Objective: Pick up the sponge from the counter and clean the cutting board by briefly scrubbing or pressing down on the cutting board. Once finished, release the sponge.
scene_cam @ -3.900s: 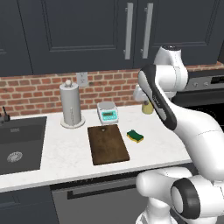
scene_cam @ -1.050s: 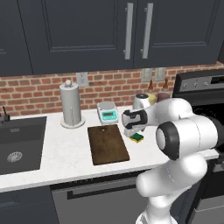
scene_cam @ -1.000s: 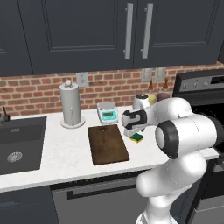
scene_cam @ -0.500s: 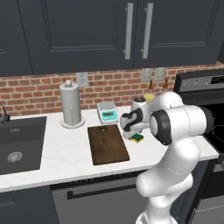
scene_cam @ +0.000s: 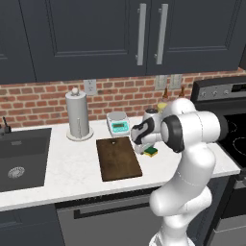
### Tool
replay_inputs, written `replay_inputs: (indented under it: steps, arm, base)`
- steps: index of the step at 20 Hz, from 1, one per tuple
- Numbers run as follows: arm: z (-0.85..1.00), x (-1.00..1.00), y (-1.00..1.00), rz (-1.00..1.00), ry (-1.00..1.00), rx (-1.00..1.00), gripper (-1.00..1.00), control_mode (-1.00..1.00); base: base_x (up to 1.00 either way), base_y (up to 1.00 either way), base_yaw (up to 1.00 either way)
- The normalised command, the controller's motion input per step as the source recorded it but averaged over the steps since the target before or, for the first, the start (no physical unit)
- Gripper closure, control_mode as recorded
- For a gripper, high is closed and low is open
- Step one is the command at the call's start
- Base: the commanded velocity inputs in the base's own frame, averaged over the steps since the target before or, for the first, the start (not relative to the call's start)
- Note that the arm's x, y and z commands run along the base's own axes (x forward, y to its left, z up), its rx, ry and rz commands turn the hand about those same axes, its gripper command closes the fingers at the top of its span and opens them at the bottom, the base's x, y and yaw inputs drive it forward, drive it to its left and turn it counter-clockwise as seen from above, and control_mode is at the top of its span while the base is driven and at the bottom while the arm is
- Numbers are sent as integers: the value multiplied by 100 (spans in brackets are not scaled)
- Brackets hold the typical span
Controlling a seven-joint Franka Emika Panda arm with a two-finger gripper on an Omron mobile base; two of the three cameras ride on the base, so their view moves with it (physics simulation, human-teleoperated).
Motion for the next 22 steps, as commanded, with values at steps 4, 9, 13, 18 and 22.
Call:
replay_inputs:
  steps: [4,9,13,18,22]
  arm:
    - [-49,-8,0,0,0,1,100,-100]
    - [0,-15,0,-2,0,1,100,-100]
    - [5,-30,0,0,-1,0,100,-100]
    - [46,-28,0,15,-2,0,100,-100]
    - [75,-2,10,21,0,0,100,-100]
  base:
    - [0,0,0]
    - [0,0,0]
    - [0,0,0]
    - [0,0,0]
    - [0,0,0]
